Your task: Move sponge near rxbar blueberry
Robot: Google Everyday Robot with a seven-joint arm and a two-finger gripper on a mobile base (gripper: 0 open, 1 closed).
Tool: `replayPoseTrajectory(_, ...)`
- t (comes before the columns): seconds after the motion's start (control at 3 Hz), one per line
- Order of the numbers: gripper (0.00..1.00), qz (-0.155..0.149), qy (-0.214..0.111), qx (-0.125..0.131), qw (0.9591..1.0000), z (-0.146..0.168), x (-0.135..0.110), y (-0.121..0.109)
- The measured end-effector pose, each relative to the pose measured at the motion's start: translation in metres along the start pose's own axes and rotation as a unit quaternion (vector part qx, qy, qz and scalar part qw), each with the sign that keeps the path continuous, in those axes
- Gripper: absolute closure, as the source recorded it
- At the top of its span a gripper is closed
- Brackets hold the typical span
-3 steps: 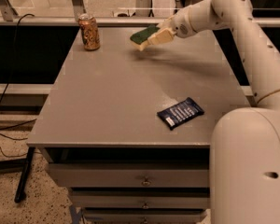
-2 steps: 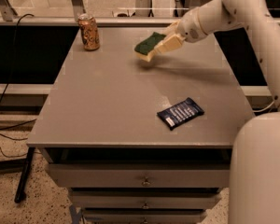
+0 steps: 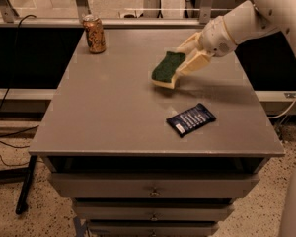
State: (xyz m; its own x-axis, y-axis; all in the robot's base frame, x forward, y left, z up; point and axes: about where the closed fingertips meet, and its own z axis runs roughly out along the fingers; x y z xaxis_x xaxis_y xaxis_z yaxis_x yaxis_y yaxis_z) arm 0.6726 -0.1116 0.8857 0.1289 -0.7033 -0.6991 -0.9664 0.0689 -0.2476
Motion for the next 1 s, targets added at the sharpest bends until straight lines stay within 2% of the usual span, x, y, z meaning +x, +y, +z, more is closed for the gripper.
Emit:
replayPoseTrajectory(0.33,0.85,-0.039,0.008,-0.028,0.9988,-0.007,0.004,0.028)
replayPoseTrajectory(0.67,0.61,-0.076,0.009,-0.049,0.9959,-0.010,0.004,0.050)
replayPoseTrajectory(1.0,0.38,-0.100,0.006,-0.063,0.9930,-0.012,0.005,0.067)
